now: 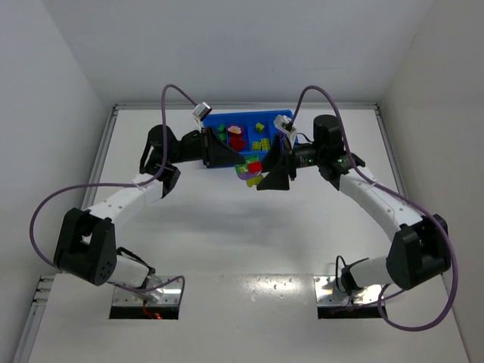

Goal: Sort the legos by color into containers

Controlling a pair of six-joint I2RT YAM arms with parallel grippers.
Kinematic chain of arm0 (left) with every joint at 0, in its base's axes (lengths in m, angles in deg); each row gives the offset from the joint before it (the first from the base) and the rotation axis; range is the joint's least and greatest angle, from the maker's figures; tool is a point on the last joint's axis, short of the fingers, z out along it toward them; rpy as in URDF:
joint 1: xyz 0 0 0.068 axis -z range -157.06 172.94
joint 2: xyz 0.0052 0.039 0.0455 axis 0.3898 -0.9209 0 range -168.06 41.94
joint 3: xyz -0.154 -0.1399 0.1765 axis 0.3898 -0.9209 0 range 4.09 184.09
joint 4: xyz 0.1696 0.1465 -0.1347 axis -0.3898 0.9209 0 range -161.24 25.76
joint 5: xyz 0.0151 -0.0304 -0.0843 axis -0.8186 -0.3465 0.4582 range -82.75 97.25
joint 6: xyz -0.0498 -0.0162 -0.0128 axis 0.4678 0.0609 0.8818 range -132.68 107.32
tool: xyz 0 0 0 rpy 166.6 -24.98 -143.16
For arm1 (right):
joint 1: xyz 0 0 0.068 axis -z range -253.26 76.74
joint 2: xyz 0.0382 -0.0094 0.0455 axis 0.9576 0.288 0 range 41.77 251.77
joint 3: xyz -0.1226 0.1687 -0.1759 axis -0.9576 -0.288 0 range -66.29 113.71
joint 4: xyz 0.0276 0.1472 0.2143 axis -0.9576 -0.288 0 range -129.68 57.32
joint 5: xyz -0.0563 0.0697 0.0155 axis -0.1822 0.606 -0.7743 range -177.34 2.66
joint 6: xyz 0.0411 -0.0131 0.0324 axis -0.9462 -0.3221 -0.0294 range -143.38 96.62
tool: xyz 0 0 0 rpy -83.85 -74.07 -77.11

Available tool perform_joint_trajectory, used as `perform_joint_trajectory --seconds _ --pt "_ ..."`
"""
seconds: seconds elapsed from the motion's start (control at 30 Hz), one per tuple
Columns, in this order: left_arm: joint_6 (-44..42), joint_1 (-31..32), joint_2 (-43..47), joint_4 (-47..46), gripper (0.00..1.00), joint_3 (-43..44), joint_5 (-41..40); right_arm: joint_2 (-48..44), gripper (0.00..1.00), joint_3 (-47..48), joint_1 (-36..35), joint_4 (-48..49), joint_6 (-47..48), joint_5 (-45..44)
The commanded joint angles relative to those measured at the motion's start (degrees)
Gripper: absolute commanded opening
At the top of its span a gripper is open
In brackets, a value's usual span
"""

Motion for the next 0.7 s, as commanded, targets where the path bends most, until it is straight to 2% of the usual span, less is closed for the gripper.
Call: perform_joint_trajectory --seconds 0.0,0.07,0.1,0.2,0.67 --pt "-2.4 -0.7 -0.6 -0.5 0.00 -0.1 0.6 -0.8 0.75 3.3 -0.5 3.3 -0.1 2.3" --pt "-2.4 -0.7 -0.6 -0.5 0.00 -0.1 0.6 -0.8 0.70 3.3 -0.5 3.3 -0.1 2.3" --pt "-2.4 -0.7 -0.6 -0.5 0.00 -0.1 0.6 -0.8 0.62 3.8 -0.5 3.3 -0.1 1.7" --pt "-2.4 -0.7 -0.6 -0.5 0.00 -0.1 0.6 -0.3 0.48 3.3 -0.5 3.3 -0.1 1.7" --pt "1.1 -0.7 -1.1 -4.6 0.00 -0.6 0.1 0.8 0.49 2.8 -1.1 5.7 -3.3 0.1"
